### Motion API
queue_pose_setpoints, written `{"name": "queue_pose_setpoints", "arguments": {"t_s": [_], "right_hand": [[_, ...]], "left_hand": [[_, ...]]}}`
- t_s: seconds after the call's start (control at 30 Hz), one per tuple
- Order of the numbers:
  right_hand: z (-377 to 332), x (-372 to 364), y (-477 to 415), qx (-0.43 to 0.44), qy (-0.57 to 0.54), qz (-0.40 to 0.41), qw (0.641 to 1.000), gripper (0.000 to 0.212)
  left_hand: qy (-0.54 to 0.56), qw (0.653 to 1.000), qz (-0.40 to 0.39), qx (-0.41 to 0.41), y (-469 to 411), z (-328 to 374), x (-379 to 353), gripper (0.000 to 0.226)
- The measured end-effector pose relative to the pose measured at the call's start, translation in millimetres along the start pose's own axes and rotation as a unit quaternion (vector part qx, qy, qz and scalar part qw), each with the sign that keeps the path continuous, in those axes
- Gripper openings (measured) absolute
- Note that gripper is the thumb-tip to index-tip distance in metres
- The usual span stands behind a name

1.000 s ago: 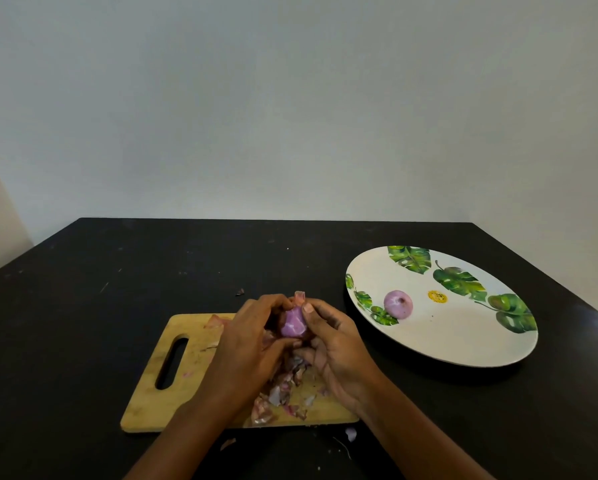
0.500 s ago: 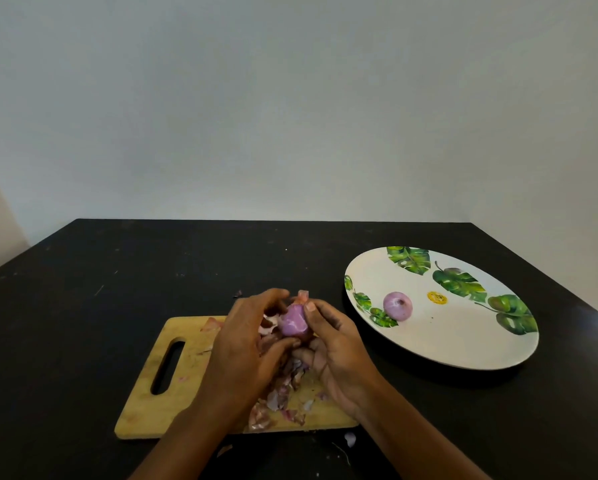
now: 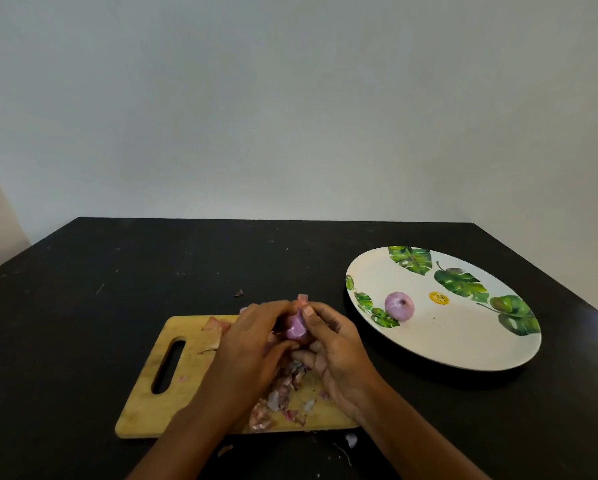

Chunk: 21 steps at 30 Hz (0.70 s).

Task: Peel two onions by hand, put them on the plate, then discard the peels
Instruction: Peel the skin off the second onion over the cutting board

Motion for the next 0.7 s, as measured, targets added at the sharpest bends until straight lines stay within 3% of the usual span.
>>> {"name": "queue_pose_setpoints", "arguments": {"t_s": [0.07,0.23,0.33,0.53,0.7], "right_hand": [[0.2,0.8,-0.2,-0.001,0.009,0.009,1.0,0.039],[-2.6,-1.1,1.4,-0.007,-0.004,0.005,1.0,0.044],[-1.0,-1.4,2.8,-0.022,-0.038,0.014,0.999,0.036],[0.8,-3.0,5.3,-0.037,-0.13,0.038,0.99,0.032],[-10.4,1.5,6.9,-0.019,-0.169,0.033,0.985,0.031]], "left_hand": [[0.009,1.0,-0.014,0.005,0.2,-0.7,-2.3,0.053],[0.003,1.0,-0.022,-0.001,0.5,2.4,-3.6,0.026],[0.042,0.999,-0.004,-0.003,1.1,3.2,-0.4,0.026],[0.246,0.962,0.045,0.104,2.1,-14.1,6.0,0.016],[0.209,0.954,0.116,0.179,7.0,-43.5,24.6,0.025]]}}
Point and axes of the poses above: each hand's wrist, its own y-axis away from the middle knuckle, its own x-axis out of the back of the hand, z = x × y, the point moved 9 cm from there along -y, towards the middle knuckle, and after that the axes turned 9 degrees about -z, right-handed, at the moved point
